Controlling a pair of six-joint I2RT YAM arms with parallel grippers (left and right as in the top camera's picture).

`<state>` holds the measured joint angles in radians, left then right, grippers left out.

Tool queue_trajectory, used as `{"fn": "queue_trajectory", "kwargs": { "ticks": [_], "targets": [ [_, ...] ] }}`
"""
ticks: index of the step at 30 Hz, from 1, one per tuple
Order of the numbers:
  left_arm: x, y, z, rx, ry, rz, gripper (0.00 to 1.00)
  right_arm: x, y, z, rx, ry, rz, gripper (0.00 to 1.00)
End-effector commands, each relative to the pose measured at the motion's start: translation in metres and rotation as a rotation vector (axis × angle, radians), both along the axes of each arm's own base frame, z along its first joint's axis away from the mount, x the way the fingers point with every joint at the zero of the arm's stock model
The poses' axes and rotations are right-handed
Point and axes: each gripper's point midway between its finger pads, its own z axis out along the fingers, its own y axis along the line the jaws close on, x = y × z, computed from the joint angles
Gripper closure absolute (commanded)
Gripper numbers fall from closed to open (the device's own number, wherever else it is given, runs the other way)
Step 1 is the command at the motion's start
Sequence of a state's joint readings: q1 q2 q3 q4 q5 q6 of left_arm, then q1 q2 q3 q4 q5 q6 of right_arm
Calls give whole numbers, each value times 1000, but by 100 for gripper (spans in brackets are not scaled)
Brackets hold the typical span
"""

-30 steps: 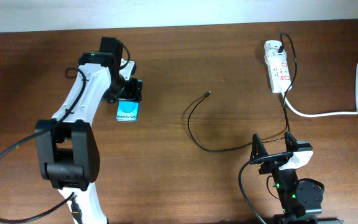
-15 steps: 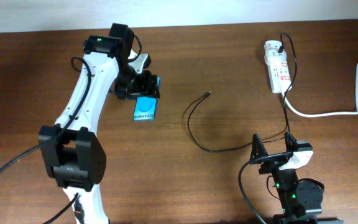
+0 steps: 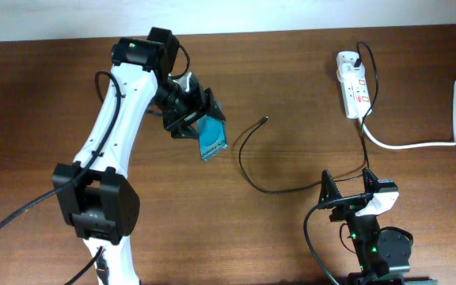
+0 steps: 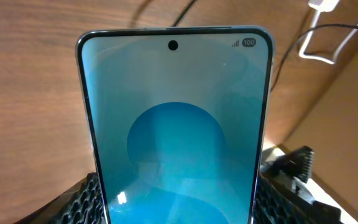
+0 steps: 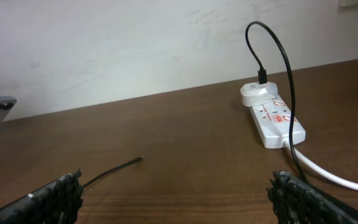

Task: Plug charger to phone and switch on socket
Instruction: 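Lift the phone upright with the left gripper toward the center, then reach the right gripper toward the phone and grasp its edge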

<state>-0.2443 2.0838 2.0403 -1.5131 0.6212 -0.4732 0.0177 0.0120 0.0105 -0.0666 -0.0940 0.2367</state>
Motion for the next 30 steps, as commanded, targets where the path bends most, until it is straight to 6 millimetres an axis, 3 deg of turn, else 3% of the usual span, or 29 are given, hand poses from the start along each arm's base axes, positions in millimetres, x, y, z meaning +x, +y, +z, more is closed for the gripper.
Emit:
{"fn": "queue_trajectory", "kwargs": {
  "ticks": [1, 3, 20, 24, 26, 30],
  "targets": [
    [-6, -14, 18, -90, 69, 51, 63, 0, 2, -2, 7, 5, 7, 2],
    [-12, -21, 25, -141, 102, 50, 66, 0, 2, -2, 7, 5, 7, 2],
    [-12, -20, 25, -138, 104, 50, 67, 0, 2, -2, 7, 5, 7, 2],
    [-10, -16, 20, -112, 38, -15, 67, 0, 2, -2, 7, 5, 7, 2],
    [-5, 1, 6, 9, -2, -18, 68, 0, 2, -2, 7, 5, 6, 2],
    [21, 4, 1, 47, -126, -16, 67, 0, 2, -2, 7, 5, 7, 2]
  ]
}}
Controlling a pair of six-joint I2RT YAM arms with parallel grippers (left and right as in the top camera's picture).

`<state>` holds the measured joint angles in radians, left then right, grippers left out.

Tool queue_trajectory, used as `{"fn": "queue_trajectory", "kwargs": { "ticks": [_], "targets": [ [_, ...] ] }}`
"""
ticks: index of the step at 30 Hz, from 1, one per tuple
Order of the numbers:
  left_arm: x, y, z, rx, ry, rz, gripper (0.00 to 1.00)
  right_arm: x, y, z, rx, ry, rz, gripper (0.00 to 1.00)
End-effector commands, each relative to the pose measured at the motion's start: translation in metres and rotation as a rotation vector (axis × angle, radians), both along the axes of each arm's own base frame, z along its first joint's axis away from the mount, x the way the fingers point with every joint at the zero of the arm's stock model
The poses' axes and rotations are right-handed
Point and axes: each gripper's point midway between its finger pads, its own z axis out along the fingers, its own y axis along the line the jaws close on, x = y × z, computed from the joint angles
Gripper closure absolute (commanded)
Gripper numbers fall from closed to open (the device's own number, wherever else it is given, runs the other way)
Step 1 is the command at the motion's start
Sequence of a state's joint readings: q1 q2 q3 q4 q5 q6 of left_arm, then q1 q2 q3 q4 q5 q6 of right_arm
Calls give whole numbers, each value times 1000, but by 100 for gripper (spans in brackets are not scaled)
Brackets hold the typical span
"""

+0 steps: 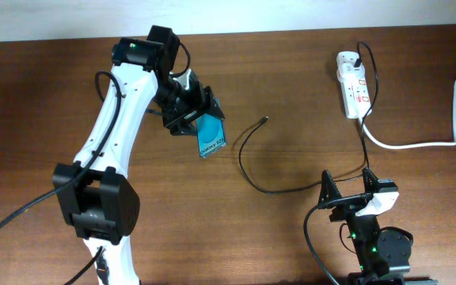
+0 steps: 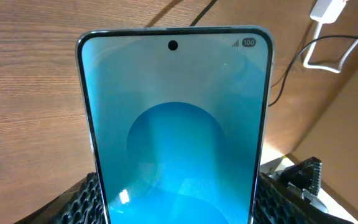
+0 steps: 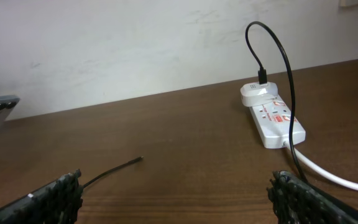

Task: Plug charger to phone and switch on socket
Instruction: 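Reach the right gripper toward the phone and grasp its edge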

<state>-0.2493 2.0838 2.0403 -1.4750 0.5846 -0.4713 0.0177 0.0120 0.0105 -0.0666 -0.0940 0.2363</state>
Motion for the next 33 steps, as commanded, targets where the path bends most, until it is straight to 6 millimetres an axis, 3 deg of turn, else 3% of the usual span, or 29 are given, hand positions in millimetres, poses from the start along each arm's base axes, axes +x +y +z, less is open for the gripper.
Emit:
{"fn": "queue_trajectory", "kwargs": {
  "ticks": [1, 4, 8, 12, 14, 17, 18, 24, 28, 33],
  "targets": [
    [18, 11, 0, 76, -104, -6, 67, 0, 2, -2, 8, 5, 7, 2],
    [27, 28, -8, 190, -146, 6, 68, 0, 2, -2, 9, 6, 8, 2],
    [47, 27, -6, 191, -234, 19, 67, -13, 50, 4, 310, 60, 278, 2],
    [56, 26, -4, 191, -273, 25, 68, -56, 110, 6, 403, 171, 698, 2],
    [57, 26, -4, 191, -274, 25, 68, -71, 121, 1, 413, 220, 799, 2],
    [57, 26, -4, 190, -277, 26, 68, -117, 145, 5, 411, 280, 1097, 2],
    [57, 26, -4, 190, -277, 26, 68, -123, 147, 5, 448, 319, 1129, 2],
    [57, 26, -4, 189, -277, 26, 69, -102, 138, 22, 453, 262, 988, 2],
    [57, 26, -4, 189, -277, 26, 69, -66, 119, -20, 409, 380, 747, 2],
    [57, 25, -4, 186, -275, 26, 69, -21, 93, 17, 163, 469, 572, 2]
  ]
}}
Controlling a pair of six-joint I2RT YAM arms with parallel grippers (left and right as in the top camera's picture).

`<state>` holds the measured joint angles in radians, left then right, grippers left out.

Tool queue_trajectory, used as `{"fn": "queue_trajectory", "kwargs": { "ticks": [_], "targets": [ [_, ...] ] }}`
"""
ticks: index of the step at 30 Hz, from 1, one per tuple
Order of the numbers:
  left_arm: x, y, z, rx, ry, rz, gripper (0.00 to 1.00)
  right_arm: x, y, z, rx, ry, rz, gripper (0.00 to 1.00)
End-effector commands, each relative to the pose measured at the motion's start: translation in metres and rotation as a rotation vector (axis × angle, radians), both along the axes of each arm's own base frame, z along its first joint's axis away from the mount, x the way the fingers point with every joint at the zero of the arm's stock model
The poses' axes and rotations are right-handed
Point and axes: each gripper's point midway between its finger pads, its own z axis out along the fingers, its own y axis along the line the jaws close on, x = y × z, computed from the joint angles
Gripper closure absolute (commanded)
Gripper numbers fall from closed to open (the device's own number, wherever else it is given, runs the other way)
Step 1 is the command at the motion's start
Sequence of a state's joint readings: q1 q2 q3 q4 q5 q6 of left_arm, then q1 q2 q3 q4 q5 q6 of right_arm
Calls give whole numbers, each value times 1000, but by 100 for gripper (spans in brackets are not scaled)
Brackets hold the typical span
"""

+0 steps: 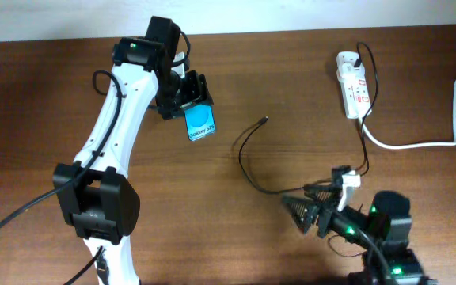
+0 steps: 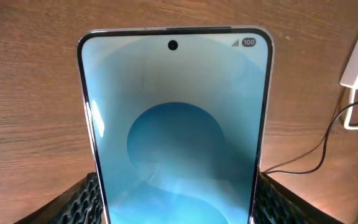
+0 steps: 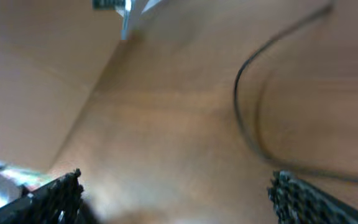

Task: Plug charger to phone and switch on socket
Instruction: 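Reach the right gripper toward the phone and grasp its edge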

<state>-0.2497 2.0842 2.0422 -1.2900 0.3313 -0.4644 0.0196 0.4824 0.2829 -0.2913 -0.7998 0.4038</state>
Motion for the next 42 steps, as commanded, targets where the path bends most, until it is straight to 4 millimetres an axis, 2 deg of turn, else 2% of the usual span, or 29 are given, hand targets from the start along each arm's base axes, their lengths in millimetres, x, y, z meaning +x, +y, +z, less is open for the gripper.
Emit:
{"fn": "queue_trajectory", "kwargs": {
  "ticks": [1, 3, 4, 5, 9, 11, 12, 14, 15, 17, 20, 21, 22, 24, 27, 29, 32, 35, 37, 39, 42],
  "targets": [
    [4, -3, 9, -18, -28, -11, 69, 24, -20, 37, -242, -63, -40, 2],
    [2, -8, 11, -50, -19, -16, 70, 31, -30, 67, -304, -58, -89, 2],
    [2, -8, 11, -50, -18, -16, 70, 29, -33, 89, -315, -74, -109, 2],
    [1, -9, 12, -58, -16, -18, 70, 26, -33, 102, -313, -82, -110, 1],
    [-1, -14, 13, -88, 0, -15, 71, 6, -46, 131, -278, 36, -225, 2],
    [-3, -15, 14, -99, 6, -18, 71, -12, -47, 158, -273, 36, -230, 2],
    [-3, -15, 14, -99, 10, -18, 71, -30, -47, 176, -274, 40, -230, 2],
    [-4, -16, 14, -102, 11, -19, 71, -57, -50, 194, -255, 84, -256, 2],
    [-5, -18, 15, -117, 14, -23, 71, -66, -52, 196, -238, 123, -284, 2],
    [-5, -19, 16, -125, 20, -18, 71, -74, -56, 192, -240, 171, -312, 2],
    [-6, -26, 20, -169, 27, -23, 71, -64, -56, 178, -243, 198, -313, 2],
    [-7, -28, 21, -187, 39, -10, 71, -50, -53, 164, -214, 224, -314, 2],
    [-6, -29, 22, -196, 41, -6, 71, -45, -53, 158, -197, 246, -326, 2],
    [-4, -33, 25, -224, 45, 20, 71, -25, -53, 132, -137, 316, -370, 2],
    [-4, -33, 25, -229, 65, 56, 71, 0, -41, 117, -83, 266, -315, 2],
    [-4, -33, 25, -232, 77, 79, 72, 13, -40, 107, -75, 237, -312, 2],
    [-2, -35, 25, -239, 83, 105, 72, 34, -35, 114, -29, 126, -293, 2],
    [-1, -38, 26, -243, 81, 108, 73, 41, -31, 124, -16, 72, -278, 2],
    [1, -39, 27, -248, 71, 112, 73, 50, -11, 127, -14, 41, -209, 2],
    [0, -41, 28, -261, 76, 107, 73, 71, 10, 102, -71, 101, -202, 2],
    [2, -42, 29, -267, 76, 124, 72, 94, 53, 92, -78, 68, -114, 2]
  ]
}}
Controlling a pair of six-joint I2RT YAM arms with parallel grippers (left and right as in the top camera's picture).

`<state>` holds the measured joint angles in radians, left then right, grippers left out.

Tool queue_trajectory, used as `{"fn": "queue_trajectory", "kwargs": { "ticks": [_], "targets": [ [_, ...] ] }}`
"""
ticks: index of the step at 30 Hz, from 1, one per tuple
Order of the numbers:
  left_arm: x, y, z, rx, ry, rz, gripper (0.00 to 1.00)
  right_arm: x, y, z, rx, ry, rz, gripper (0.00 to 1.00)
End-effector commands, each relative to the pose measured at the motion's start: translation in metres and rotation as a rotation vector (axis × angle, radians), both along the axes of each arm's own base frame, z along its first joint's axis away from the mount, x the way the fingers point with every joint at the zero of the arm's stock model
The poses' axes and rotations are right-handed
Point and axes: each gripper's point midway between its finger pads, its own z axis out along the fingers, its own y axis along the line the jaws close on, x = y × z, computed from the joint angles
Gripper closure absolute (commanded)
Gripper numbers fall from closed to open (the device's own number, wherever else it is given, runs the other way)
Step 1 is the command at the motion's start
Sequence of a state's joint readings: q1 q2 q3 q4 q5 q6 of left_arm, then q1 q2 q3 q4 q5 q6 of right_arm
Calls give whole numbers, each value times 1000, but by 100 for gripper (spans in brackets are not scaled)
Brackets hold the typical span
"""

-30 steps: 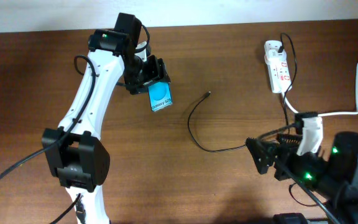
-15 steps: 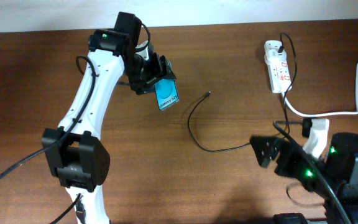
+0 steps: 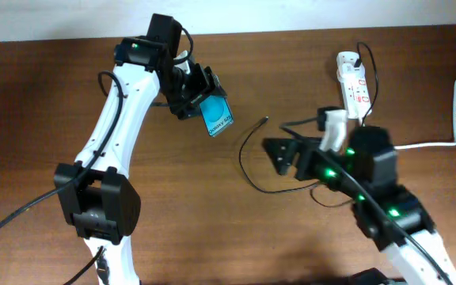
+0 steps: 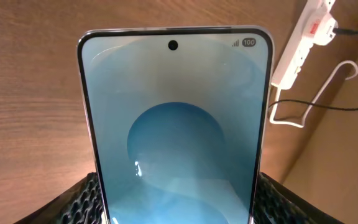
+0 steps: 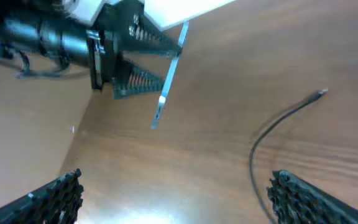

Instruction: Plug charger to phone and switch on socket

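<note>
My left gripper (image 3: 199, 93) is shut on the phone (image 3: 217, 117), holding it in the air above the table's back middle; its lit blue screen (image 4: 176, 130) fills the left wrist view. The black charger cable (image 3: 248, 162) curves across the table, its free plug tip (image 3: 267, 119) lying right of the phone. In the right wrist view the phone (image 5: 166, 78) shows edge-on and the cable tip (image 5: 321, 93) lies at right. My right gripper (image 3: 278, 153) hangs open over the cable's bend, empty. The white socket strip (image 3: 352, 93) sits at the back right with the charger plugged in.
A thick white mains cord (image 3: 430, 134) runs from the strip toward the right edge. The white wall borders the table's far side. Brown tabletop (image 3: 212, 229) stretches in front of both arms.
My right arm has moved from the front of the table up to the cable's bend, gripper still open. My left gripper has shifted the phone a little rightward and turned it.
My left gripper held the phone aloft at the back middle throughout, turning it slightly between moments. My right arm rested at the table's front right for the first two moments, then reached leftward low over the table, and now hovers open above the cable.
</note>
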<state>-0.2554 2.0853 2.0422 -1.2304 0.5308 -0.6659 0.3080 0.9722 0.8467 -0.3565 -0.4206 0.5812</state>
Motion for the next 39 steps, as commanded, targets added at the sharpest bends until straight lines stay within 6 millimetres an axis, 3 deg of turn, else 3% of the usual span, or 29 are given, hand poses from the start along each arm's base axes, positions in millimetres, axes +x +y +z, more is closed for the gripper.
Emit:
{"fn": "queue_trajectory", "kwargs": {
  "ticks": [1, 4, 7, 15, 18, 21, 27, 30, 35, 39],
  "targets": [
    [3, -7, 12, -41, -12, 11, 72, 17, 24, -11, -33, -27, -4, 1],
    [9, -9, 15, -56, -20, 45, 72, 34, 38, -15, -16, -28, -118, 2],
    [15, -10, 17, -68, -23, 82, 72, 41, 64, -14, 11, -67, -105, 2],
    [17, -15, 21, -115, 24, 145, 69, 82, 90, -44, 73, -71, -162, 2],
    [14, -20, 25, -147, 35, 130, 69, 91, 95, -41, 100, -108, -165, 0],
    [13, -22, 26, -163, 42, 122, 67, 97, 99, -41, 117, -130, -166, 23],
    [11, -24, 28, -176, 47, 116, 67, 103, 98, -33, 138, -169, -190, 26],
    [11, -24, 28, -175, 46, 116, 67, 108, 102, -54, 137, -122, -198, 41],
    [11, -24, 28, -175, 46, 116, 66, 109, 104, -48, 154, -140, -191, 66],
    [11, -24, 28, -175, 46, 116, 66, 110, 104, -43, 167, -155, -191, 72]
  ]
}}
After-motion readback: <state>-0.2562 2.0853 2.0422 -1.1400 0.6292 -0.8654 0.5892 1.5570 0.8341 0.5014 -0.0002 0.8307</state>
